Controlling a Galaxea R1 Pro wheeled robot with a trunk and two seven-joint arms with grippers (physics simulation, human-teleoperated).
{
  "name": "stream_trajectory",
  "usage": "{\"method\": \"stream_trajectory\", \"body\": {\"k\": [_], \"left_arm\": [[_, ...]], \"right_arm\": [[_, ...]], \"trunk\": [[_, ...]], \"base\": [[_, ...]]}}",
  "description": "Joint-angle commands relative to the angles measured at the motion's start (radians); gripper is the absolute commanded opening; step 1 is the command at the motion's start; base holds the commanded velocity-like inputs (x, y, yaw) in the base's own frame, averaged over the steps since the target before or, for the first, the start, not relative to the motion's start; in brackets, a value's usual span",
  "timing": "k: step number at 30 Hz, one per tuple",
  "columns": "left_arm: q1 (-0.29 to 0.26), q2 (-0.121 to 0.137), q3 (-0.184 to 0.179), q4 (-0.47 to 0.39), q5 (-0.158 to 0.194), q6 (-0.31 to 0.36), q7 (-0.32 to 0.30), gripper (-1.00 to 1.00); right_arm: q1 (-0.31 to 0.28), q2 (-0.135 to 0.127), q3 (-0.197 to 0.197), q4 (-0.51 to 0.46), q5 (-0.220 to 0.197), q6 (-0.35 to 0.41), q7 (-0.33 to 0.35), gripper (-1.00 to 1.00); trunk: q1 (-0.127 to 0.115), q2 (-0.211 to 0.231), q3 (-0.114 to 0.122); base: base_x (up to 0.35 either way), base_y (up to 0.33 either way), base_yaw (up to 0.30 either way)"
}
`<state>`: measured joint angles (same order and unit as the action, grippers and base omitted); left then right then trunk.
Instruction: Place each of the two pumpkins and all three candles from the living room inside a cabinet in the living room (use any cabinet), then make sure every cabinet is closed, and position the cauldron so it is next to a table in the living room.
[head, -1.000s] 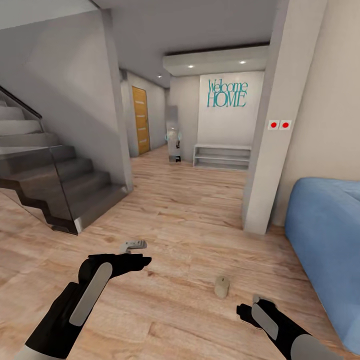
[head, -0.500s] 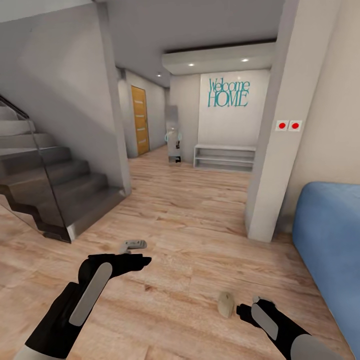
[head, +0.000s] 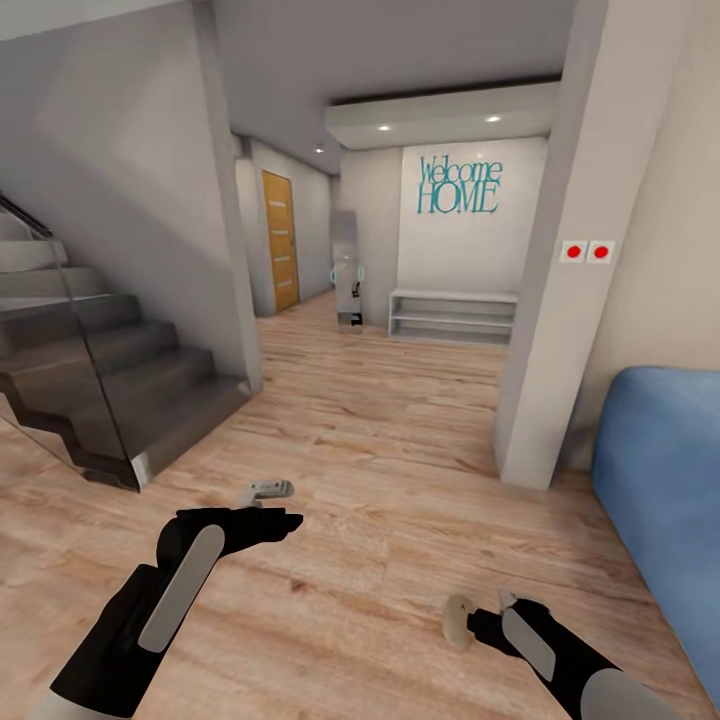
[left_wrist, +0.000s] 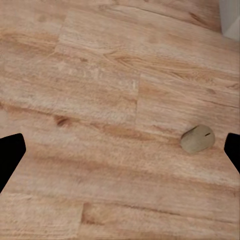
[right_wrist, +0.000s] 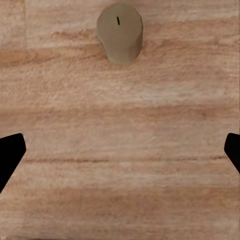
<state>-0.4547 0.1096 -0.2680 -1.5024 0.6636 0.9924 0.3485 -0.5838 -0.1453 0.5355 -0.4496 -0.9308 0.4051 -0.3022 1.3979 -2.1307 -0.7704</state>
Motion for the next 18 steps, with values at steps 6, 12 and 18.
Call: {"method": "stream_trajectory", "body": {"k": [6, 12, 18], "left_arm": [[-0.001, -0.001, -0.002, -0.001, 0.01, 0.001, 0.01, 1.0], [-0.001, -0.001, -0.002, -0.001, 0.01, 0.001, 0.01, 1.0], [-0.001, -0.002, -0.002, -0.001, 0.01, 0.0, 0.01, 1.0]], "right_arm": [[-0.001, -0.002, 0.006, 0.006, 0.002, 0.004, 0.054, 1.0], [-0.001, -0.002, 0.006, 0.007, 0.002, 0.004, 0.055, 1.0], [-0.001, -0.002, 0.006, 0.008, 0.002, 0.005, 0.055, 1.0]], "trunk": [[0.0, 0.0, -0.001], [0.0, 0.0, -0.001], [0.0, 0.0, -0.001]], "base": [[0.164, 0.008, 0.0], [0.27, -0.001, 0.0], [0.253, -0.11, 0.0]]}}
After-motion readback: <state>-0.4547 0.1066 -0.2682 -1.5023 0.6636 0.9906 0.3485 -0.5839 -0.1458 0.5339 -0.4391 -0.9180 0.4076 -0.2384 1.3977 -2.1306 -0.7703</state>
